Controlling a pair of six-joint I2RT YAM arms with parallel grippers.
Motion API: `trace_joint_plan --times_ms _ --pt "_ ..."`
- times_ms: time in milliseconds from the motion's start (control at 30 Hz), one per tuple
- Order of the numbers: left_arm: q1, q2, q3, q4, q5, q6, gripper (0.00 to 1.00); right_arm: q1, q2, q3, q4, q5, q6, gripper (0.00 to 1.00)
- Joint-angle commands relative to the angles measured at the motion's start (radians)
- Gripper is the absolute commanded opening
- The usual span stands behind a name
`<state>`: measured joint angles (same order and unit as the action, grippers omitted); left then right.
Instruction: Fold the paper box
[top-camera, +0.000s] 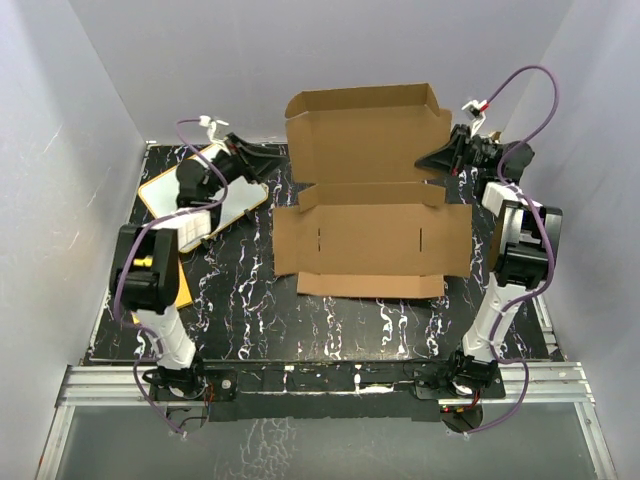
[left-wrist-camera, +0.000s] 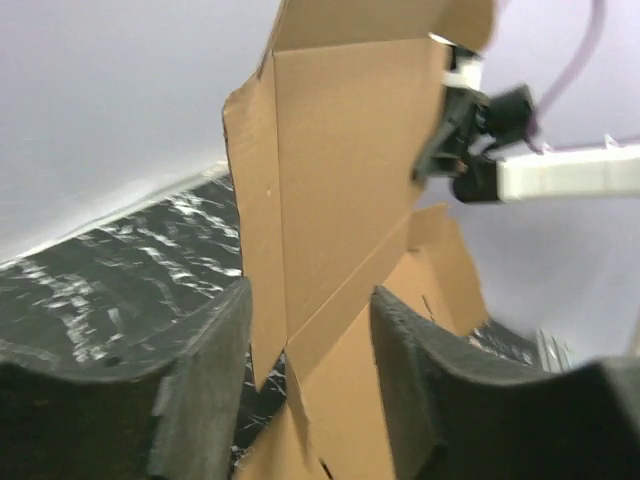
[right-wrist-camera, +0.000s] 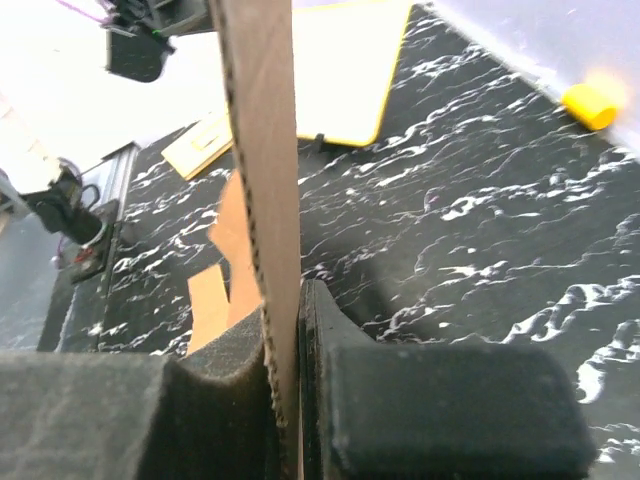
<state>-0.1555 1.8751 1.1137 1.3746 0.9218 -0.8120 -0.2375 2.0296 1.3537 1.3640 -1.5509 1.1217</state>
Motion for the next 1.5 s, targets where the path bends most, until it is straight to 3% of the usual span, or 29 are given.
trace_joint_plan --times_ms 0,67,100,233,400,567,800,1100,1333,1467 --pt "0.07 -0.278 -0.072 -0.283 -0.22 0.25 0.53 -0.018 -0.127 0.142 -0.461 0.144 -0.469 0.08" --pt "0.082 -0.364 -0.099 -0.41 -0.284 0.333 0.57 0.011 -0.184 0.27 -1.09 0.311 -0.971 0.08" --pt "0.086 -0.41 -0.111 -0.467 -0.301 0.363 0.58 0.036 -0.193 0.367 -1.275 0.385 -1.146 0.08" --pt "0.092 -0.571 -0.167 -0.629 -0.33 0.443 0.6 0.071 -0.218 0.488 -1.348 0.548 -1.211 0.08" --pt "0.093 -0.72 -0.246 -0.746 -0.348 0.497 0.61 0.118 -0.141 0.781 -1.549 0.753 -1.409 0.08" --pt "0.095 -0.807 -0.295 -0.795 -0.369 0.521 0.61 0.167 -0.06 0.897 -1.563 0.818 -1.543 0.08" --pt "0.095 -0.807 -0.312 -0.798 -0.373 0.518 0.6 0.332 -0.028 0.855 -1.524 0.997 -1.764 0.08" --pt "0.096 -0.827 -0.328 -0.816 -0.377 0.529 0.6 0.471 0.004 0.838 -1.452 1.185 -1.836 0.08" --pt "0.096 -0.848 -0.344 -0.825 -0.381 0.537 0.59 0.544 0.01 0.841 -1.474 1.19 -1.95 0.08" --pt "0.095 -0.856 -0.355 -0.825 -0.381 0.542 0.59 0.552 0.014 0.887 -1.46 1.159 -1.927 0.08"
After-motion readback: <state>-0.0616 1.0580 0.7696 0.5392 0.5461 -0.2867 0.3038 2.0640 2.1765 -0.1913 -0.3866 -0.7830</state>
